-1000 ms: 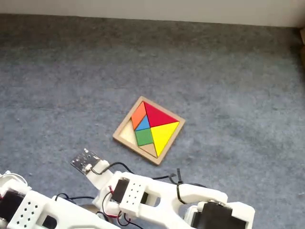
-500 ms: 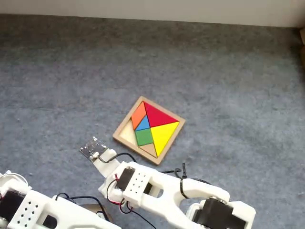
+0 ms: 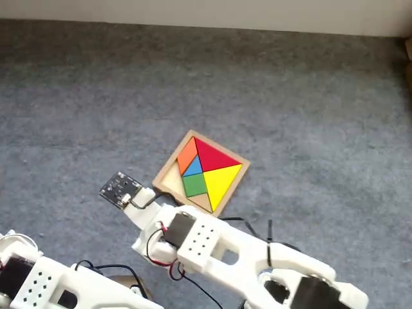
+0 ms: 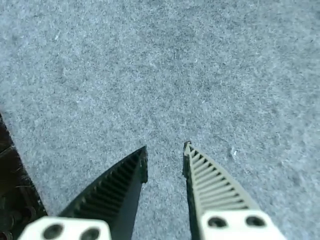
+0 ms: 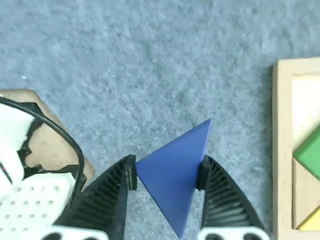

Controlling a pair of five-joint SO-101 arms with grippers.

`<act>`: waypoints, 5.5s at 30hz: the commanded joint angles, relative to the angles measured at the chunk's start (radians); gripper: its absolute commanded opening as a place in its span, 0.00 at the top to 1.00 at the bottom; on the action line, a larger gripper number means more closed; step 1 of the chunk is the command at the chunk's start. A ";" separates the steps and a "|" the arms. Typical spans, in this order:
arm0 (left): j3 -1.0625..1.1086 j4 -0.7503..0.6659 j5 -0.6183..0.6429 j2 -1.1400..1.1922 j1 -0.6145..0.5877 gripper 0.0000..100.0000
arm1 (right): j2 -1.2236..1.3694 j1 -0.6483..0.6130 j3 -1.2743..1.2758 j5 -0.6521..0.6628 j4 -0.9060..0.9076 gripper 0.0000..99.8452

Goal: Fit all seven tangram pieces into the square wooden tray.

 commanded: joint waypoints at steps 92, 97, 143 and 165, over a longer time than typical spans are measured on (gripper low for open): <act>0.018 -0.023 0.012 -0.012 0.018 0.87 | 0.059 0.447 0.107 0.104 -0.489 0.98; 0.015 -0.015 0.012 -0.012 0.114 0.87 | -0.027 0.541 0.116 0.104 -0.487 0.98; 0.039 0.121 0.190 -0.498 1.082 1.00 | -1.191 0.696 0.878 0.104 -0.483 0.98; 0.367 -0.101 0.005 -0.527 1.283 1.00 | -1.469 0.822 1.082 0.101 0.119 0.98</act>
